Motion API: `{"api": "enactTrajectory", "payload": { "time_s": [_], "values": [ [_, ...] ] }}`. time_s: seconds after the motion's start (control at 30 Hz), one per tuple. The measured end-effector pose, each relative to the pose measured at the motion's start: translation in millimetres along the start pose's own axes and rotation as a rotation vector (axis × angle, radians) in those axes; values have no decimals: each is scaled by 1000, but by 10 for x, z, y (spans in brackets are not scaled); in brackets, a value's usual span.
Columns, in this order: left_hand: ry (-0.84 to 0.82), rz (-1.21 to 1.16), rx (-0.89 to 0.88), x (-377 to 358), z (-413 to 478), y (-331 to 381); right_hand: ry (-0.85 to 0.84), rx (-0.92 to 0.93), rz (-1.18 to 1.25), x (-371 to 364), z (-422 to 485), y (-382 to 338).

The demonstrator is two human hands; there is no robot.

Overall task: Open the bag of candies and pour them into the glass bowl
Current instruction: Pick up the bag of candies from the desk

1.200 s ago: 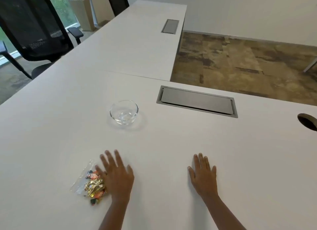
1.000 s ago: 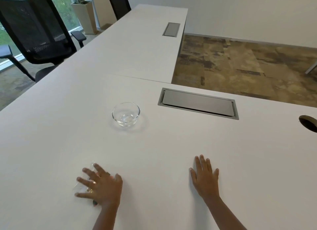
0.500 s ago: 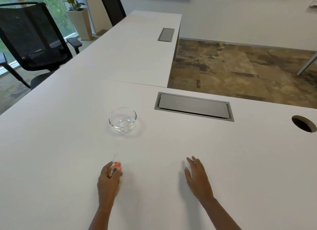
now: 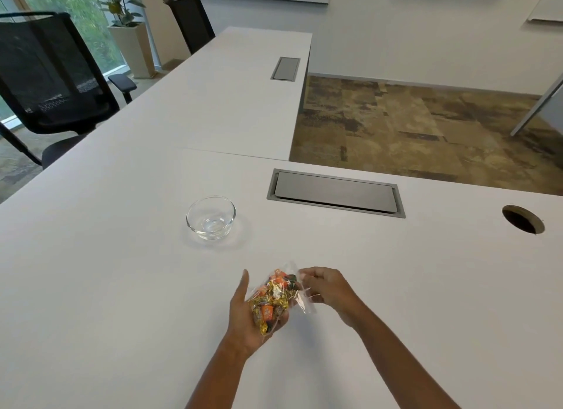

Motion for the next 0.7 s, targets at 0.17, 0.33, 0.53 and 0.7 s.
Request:
{"api": "enactTrajectory", "payload": {
  "time_s": [0.17,0.33,0.53,0.7],
  "values": [
    [21,189,43,47,143,-104,-105,-94,178,45,-65,18],
    [229,269,5,303,267,-155,-83,-77,211,83,-110,-61],
    [744,715,-537,251,-58,440,7,9,-4,10,-113,-128],
    [385,767,-511,-297,-16,349,136,88,-123,70,-104,-191]
  ]
}}
Point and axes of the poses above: each hand's wrist, its own z-axis towards the middle knuckle, its own x-axis out of the back of the hand, y = z × x, the point moved 10 cm from there along z, towards the middle knuckle, and after that the axes turned 5 degrees about y, right-handed, at the moved point
